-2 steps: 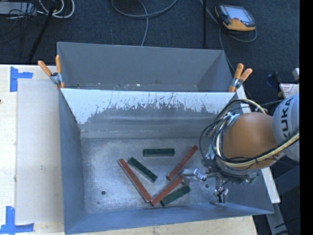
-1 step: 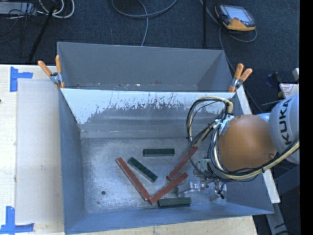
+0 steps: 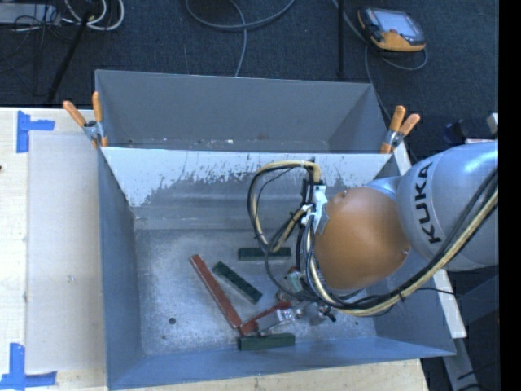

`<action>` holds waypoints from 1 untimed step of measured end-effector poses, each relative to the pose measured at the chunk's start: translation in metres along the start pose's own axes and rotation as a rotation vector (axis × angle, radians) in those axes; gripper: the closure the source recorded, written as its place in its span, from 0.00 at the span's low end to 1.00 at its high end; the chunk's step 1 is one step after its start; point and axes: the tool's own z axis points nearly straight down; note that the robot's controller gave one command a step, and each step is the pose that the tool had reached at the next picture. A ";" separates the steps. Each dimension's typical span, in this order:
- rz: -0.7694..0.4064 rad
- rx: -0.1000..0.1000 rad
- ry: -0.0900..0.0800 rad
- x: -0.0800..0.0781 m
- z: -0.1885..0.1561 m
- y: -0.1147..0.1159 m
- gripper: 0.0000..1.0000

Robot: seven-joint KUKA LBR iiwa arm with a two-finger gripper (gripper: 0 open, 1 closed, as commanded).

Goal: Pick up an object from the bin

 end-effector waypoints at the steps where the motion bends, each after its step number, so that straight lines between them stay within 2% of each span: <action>1: -0.042 -0.008 0.002 -0.017 0.002 -0.012 0.00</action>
Offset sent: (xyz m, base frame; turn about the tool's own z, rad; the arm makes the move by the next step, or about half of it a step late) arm 0.0091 0.0173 -0.0006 -0.0467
